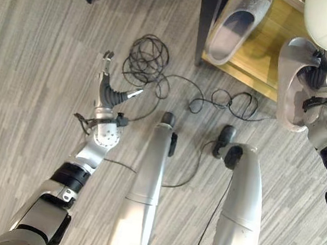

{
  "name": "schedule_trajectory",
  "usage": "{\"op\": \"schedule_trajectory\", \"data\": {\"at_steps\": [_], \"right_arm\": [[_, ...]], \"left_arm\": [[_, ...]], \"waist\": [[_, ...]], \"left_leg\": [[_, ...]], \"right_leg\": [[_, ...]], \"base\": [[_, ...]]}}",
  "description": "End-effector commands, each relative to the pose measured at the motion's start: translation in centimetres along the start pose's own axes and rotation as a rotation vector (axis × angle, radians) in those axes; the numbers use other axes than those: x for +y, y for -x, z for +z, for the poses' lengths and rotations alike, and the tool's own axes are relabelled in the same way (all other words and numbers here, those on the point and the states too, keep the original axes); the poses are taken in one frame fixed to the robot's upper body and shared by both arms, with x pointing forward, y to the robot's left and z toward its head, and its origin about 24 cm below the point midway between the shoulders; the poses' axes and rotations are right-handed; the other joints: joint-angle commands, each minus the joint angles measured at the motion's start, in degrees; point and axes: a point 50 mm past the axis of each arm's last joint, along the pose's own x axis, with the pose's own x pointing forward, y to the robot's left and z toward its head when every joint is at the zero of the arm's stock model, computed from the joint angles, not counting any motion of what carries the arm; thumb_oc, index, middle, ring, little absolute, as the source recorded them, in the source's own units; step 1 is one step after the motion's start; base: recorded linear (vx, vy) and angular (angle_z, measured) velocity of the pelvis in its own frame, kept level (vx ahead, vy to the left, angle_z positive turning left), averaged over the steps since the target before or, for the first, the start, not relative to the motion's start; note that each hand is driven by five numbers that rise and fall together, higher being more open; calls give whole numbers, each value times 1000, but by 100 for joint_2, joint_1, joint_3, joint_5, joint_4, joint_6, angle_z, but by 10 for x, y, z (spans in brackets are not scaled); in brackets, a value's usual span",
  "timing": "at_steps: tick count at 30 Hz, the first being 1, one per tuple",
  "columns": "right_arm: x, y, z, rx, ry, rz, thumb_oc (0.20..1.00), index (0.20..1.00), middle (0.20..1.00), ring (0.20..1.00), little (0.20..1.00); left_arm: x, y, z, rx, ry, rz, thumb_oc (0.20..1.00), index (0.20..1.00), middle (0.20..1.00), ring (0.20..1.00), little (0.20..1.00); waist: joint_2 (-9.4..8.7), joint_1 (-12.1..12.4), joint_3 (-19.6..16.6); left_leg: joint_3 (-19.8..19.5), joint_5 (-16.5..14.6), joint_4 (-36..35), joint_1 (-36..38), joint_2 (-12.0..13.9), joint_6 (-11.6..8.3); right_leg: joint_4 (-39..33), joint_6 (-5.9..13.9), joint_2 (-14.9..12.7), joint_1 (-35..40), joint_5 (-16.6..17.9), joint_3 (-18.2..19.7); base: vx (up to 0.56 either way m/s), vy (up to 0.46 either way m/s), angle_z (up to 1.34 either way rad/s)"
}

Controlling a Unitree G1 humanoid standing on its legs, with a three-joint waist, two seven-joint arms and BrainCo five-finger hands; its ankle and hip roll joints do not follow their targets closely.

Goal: Arrange the slippers neatly on the shoe rack.

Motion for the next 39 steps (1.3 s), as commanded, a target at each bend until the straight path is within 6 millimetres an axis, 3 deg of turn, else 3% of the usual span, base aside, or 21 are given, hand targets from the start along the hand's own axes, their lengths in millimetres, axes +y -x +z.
{"op": "schedule_trajectory", "data": {"at_steps": [1, 6, 8, 14, 22, 38, 39], "right_arm": [[-28, -22, 4, 7, -51, -139, 200, 200, 200, 200, 200], [-36, -30, 2, 26, -78, -162, 200, 200, 200, 200, 200], [-37, -29, -9, 67, -77, -160, 200, 200, 200, 200, 200], [-56, -44, -19, 106, -52, -207, 200, 200, 200, 200, 200], [-61, -51, -23, 115, 10, -191, 200, 200, 200, 200, 200], [-78, -66, -21, 162, -46, -220, 200, 200, 200, 200, 200], [-77, -66, -21, 166, -49, -218, 875, 875, 875, 875, 875]], "left_arm": [[5, -4, 14, -82, 46, 51, 1000, 1000, 1000, 1000, 1000], [-1, 2, 11, -56, 64, 21, 1000, 1000, 1000, 1000, 1000], [-3, 4, 12, -49, 94, 3, 1000, 1000, 1000, 1000, 1000], [-3, 13, 9, -64, 60, -51, 1000, 1000, 1000, 1000, 1000], [-7, 20, 5, -52, 48, -99, 1000, 1000, 1000, 1000, 1000], [-12, 30, 0, -31, 54, -147, 1000, 1000, 1000, 1000, 1000], [-12, 31, -1, -27, 56, -148, 1000, 1000, 1000, 1000, 1000]], "waist": [[162, -15, -40], [153, 34, -97], [146, 78, -127], [96, 164, -168], [106, 203, -208], [187, 310, -165], [188, 313, -172]], "left_leg": [[-167, 365, -918, -202, -10, -87], [-202, 430, -953, -298, -42, -98], [-215, 431, -942, -334, -63, -102], [-244, 444, -933, -435, -98, -134], [-223, 482, -937, -509, -110, -158], [-228, 636, -1230, -443, -144, -172], [-226, 644, -1235, -446, -145, -175]], "right_leg": [[-205, 218, -106, 186, -443, -49], [-194, 228, -149, 102, -453, -36], [-184, 239, -174, 99, -456, -73], [-159, 243, -218, 0, -464, -91], [-142, 236, -234, -65, -453, -87], [-267, 288, -285, -53, -414, -70], [-279, 290, -290, -57, -409, -70]], "base": [[-3, -4, 11], [22, 11, 5], [35, -1, 4], [21, 2, 4], [0, 0, 0], [3, 6, 2], [0, 0, 0]]}}
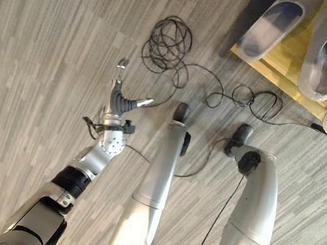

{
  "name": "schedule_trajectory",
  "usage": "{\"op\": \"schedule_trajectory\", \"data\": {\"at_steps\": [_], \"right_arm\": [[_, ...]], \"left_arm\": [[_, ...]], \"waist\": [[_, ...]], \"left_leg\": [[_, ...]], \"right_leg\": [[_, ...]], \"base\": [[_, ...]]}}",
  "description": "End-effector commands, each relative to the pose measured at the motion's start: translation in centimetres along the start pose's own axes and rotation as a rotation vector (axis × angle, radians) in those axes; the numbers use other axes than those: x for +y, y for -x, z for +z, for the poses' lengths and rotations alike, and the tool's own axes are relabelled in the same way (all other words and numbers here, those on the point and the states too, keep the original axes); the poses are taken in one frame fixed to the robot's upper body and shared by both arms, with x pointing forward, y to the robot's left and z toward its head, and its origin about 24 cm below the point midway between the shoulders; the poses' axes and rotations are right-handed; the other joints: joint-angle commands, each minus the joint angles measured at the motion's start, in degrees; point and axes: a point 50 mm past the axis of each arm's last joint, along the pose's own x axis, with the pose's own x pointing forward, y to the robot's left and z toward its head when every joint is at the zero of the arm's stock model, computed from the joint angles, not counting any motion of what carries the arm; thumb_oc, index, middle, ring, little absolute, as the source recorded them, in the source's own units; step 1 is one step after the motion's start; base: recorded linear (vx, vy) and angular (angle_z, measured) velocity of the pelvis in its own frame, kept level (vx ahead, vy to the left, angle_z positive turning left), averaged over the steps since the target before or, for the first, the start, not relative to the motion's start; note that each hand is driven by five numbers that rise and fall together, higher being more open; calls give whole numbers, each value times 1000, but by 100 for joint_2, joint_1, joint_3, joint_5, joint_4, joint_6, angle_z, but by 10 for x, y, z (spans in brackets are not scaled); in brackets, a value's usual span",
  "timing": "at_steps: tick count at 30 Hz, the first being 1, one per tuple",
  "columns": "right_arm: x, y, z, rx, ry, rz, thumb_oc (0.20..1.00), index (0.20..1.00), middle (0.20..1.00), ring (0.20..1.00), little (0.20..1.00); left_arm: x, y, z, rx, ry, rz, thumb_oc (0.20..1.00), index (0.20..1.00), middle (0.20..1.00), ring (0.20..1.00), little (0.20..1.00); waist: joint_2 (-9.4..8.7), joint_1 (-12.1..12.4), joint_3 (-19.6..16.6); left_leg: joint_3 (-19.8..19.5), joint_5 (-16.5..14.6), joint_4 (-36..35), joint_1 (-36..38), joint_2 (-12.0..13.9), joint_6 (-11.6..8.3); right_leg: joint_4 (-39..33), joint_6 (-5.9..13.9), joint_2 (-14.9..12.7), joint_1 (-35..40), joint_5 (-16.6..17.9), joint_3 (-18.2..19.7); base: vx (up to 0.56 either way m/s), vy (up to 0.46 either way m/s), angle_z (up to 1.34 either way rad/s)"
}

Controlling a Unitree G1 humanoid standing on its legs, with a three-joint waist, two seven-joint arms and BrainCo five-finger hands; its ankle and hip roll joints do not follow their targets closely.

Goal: Arrange the slippers neatly on the shoe rack.

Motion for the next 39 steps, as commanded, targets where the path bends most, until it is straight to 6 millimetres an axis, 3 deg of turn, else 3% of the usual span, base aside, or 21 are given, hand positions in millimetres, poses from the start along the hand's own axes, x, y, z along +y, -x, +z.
{"op": "schedule_trajectory", "data": {"at_steps": [1, 11, 17, 24, 30, 34, 39], "right_arm": [[-21, -14, -13, 31, 18, -80, 1000, 1000, 1000, 1000, 1000], [-11, -8, -15, 79, 6, -38, 1000, 1000, 1000, 1000, 1000], [0, 2, -29, 147, -31, 12, 1000, 1000, 1000, 1000, 1000], [22, 20, -33, 246, -177, 76, 1000, 1000, 1000, 1000, 1000], [34, 29, -22, 299, -292, 102, 1000, 1000, 1000, 1000, 1000], [48, 40, -5, 335, -400, 131, 1000, 1000, 1000, 1000, 1000], [60, 52, -3, 378, -465, 168, 1000, 1000, 1000, 1000, 1000]], "left_arm": [[-1, 19, -8, 30, 35, -40, 1000, 1000, 1000, 1000, 1000], [-5, 25, -15, 61, 20, -76, 1000, 1000, 1000, 1000, 1000], [-8, 26, -12, 37, 2, -118, 1000, 1000, 1000, 1000, 1000], [-8, 28, -16, 66, 16, -134, 1000, 1000, 1000, 1000, 1000], [-7, 25, -17, 72, 11, -142, 1000, 1000, 1000, 1000, 1000], [-8, 23, -17, 68, -6, -155, 1000, 1000, 1000, 1000, 1000], [-7, 23, -17, 73, -1, -152, 1000, 1000, 1000, 1000, 1000]], "waist": [[188, -51, -181], [186, -40, -274], [230, 9, -199], [200, 34, -210], [211, 48, -147], [239, 21, -128], [246, 34, -114]], "left_leg": [[-164, 452, -1038, 76, 93, -162], [-131, 460, -997, 67, 80, -180], [-129, 512, -1071, 78, 76, -186], [-160, 534, -1056, 98, 73, -180], [-164, 548, -1124, 170, 76, -158], [-191, 590, -1146, 174, 63, -160], [-151, 595, -1134, 194, 70, -147]], "right_leg": [[-211, 233, -46, 407, -395, 24], [-211, 208, -24, 413, -394, 53], [-262, 231, -49, 445, -352, 40], [-237, 208, -17, 483, -361, 11], [-321, 200, 21, 578, -321, -8], [-353, 202, 31, 603, -301, -18], [-357, 185, 58, 619, -295, 1]], "base": [[0, 0, 0], [0, 0, 0], [0, 0, 0], [0, 0, 0], [-18, 1, 0], [0, 0, 0], [0, 0, 0]]}}
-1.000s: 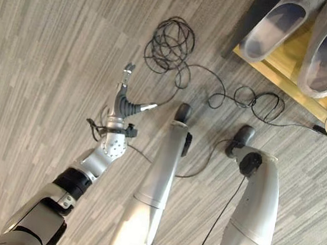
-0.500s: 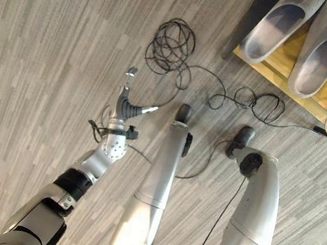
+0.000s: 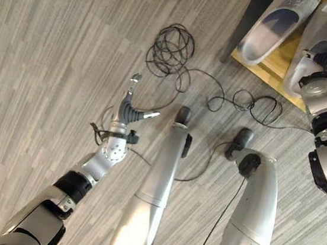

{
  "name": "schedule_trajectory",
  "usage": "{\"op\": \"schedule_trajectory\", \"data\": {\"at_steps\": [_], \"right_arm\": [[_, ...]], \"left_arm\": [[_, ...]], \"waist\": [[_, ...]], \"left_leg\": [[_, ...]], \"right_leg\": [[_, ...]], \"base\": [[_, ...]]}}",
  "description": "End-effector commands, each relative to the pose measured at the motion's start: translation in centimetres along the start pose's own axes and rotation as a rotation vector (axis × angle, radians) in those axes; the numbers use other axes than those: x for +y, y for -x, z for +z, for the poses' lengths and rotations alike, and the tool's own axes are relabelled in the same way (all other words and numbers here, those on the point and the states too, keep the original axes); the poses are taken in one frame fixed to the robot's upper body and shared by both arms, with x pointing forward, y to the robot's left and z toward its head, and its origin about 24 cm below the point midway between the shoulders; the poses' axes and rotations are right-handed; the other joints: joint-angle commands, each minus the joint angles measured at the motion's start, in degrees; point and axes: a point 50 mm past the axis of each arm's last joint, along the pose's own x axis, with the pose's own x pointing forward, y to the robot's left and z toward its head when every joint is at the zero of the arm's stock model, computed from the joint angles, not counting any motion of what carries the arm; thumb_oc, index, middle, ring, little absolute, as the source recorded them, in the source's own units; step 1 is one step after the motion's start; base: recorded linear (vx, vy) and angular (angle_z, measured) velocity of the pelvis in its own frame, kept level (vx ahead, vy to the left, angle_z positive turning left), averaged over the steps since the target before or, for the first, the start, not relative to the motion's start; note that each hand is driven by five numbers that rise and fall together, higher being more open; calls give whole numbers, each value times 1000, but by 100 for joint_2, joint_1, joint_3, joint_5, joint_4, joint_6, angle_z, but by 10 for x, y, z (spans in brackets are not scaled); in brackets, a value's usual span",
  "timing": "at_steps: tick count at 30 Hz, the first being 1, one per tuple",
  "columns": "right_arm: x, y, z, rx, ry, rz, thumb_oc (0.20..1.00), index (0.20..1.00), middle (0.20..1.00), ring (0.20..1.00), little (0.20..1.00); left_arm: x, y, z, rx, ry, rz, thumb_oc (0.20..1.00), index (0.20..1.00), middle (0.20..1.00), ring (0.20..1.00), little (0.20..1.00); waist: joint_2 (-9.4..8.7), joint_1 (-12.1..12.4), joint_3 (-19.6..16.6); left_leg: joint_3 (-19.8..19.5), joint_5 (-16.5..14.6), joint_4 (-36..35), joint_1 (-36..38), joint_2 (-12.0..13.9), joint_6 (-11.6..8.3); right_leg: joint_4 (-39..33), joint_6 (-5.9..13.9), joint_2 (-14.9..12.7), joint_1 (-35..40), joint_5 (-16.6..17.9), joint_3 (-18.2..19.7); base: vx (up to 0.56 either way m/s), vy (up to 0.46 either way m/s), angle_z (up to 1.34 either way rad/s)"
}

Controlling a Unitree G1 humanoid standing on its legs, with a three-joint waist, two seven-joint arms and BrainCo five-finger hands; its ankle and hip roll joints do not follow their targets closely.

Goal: Arrange the slippers neatly on the shoe rack.

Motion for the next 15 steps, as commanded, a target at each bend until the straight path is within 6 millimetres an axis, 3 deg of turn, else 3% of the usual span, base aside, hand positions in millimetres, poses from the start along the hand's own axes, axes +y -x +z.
{"op": "schedule_trajectory", "data": {"at_steps": [1, 5, 15], "right_arm": [[-1, 4, -17, 38, -50, -23, 1000, 1000, 1000, 1000, 1000], [1, 5, -19, 66, -81, -27, 1000, 1000, 1000, 1000, 1000], [33, 30, -18, 168, -292, 45, 1000, 1000, 1000, 1000, 1000]], "left_arm": [[8, 7, -7, 20, -3, 19, 1000, 1000, 1000, 1000, 1000], [7, 8, -8, 19, -16, 14, 1000, 1000, 1000, 1000, 1000], [5, 9, -9, 19, -39, 9, 1000, 1000, 1000, 1000, 1000]], "waist": [[229, -48, -88], [247, -40, -99], [267, -54, -148]], "left_leg": [[-167, 503, -1076, -24, 61, -132], [-177, 503, -1076, -54, 47, -127], [-154, 464, -1034, -45, 90, -104]], "right_leg": [[-332, 209, 56, 425, -355, -16], [-308, 208, 58, 383, -362, 2], [-311, 183, 102, 406, -376, 32]], "base": [[0, 0, 0], [0, 0, 0], [0, 0, 0]]}}
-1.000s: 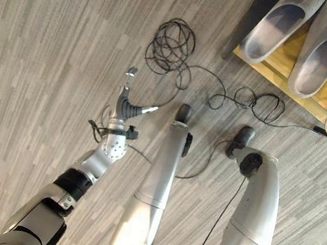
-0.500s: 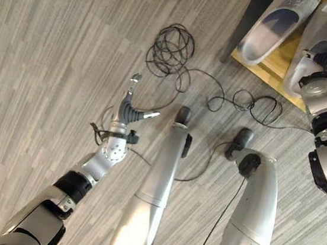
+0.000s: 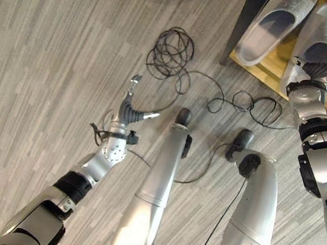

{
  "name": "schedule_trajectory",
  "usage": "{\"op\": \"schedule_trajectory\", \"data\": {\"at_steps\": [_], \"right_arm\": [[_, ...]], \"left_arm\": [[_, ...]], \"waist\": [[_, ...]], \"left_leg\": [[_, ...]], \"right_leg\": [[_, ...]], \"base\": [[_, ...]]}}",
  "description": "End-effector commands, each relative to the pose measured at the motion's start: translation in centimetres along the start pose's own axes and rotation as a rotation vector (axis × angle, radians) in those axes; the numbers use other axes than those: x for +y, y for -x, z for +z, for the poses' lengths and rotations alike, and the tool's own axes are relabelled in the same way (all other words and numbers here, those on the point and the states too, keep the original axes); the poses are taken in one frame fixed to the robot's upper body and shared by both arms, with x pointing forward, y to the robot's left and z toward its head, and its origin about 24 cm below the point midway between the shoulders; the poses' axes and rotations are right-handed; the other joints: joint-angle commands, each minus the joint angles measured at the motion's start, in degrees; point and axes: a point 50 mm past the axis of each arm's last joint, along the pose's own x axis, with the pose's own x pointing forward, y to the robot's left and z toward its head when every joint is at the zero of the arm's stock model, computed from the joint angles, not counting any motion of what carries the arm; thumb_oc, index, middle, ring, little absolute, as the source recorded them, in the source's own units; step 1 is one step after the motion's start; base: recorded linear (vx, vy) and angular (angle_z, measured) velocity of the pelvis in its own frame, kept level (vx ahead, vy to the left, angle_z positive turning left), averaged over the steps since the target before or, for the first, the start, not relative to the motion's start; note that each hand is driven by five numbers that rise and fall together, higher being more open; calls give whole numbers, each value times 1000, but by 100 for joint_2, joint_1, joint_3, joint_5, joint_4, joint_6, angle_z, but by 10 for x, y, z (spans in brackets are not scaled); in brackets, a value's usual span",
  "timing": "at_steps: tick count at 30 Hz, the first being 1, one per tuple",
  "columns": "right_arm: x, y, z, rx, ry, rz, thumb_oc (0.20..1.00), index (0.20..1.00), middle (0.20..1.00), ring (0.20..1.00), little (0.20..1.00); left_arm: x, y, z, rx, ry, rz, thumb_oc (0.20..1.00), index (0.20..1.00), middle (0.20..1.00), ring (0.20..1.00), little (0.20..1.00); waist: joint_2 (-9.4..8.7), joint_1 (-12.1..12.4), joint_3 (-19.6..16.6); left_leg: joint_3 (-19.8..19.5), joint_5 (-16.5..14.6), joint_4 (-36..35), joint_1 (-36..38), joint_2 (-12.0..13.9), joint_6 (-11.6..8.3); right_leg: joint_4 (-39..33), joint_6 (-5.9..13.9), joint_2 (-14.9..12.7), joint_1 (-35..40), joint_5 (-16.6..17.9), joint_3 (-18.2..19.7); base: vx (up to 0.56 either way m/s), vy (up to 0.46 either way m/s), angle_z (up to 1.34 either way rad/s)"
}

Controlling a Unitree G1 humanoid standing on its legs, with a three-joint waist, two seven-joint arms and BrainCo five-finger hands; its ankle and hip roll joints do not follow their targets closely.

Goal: Arrange the slippers neatly on the shoe rack.

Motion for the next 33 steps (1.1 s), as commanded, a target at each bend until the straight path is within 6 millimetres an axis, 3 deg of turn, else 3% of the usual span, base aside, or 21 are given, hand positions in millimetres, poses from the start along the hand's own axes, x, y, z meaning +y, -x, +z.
{"op": "schedule_trajectory", "data": {"at_steps": [1, 11, 19, 27, 33], "right_arm": [[17, 16, -10, 11, -58, 53, 1000, 1000, 1000, 1000, 1000], [43, 39, -4, 39, -224, 125, 1000, 1000, 1000, 1000, 1000], [28, 26, 1, 54, -279, 46, 1000, 1000, 1000, 1000, 1000], [0, 5, 9, 10, -279, -49, 1000, 1000, 1000, 1000, 1000], [4, 6, 19, 5, -344, -29, 1000, 1000, 1000, 1000, 1000]], "left_arm": [[5, 6, -7, 5, -37, 16, 1000, 1000, 1000, 1000, 1000], [7, 1, -3, -20, -63, 42, 1000, 1000, 1000, 1000, 1000], [14, 6, -3, -42, -91, 56, 1000, 1000, 1000, 1000, 1000], [19, 11, -2, -62, -96, 62, 1000, 1000, 1000, 1000, 1000], [18, 10, -1, -75, -114, 44, 1000, 1000, 1000, 1000, 1000]], "waist": [[174, -59, -112], [143, -117, -102], [184, -77, -74], [209, -44, -69], [212, -39, -69]], "left_leg": [[-167, 448, -1020, -119, 82, -101], [-153, 440, -1048, -98, 113, -89], [-170, 441, -1054, -127, 109, -97], [-160, 449, -1052, -177, 109, -96], [-157, 455, -1058, -173, 103, -102]], "right_leg": [[-335, 194, 107, 369, -380, 4], [-376, 174, 153, 400, -369, -15], [-369, 191, 145, 375, -384, 5], [-337, 223, 122, 316, -376, 15], [-334, 218, 136, 303, -384, 15]], "base": [[0, 0, 0], [1, -6, -3], [0, 0, 0], [0, 0, 0], [0, 0, 0]]}}
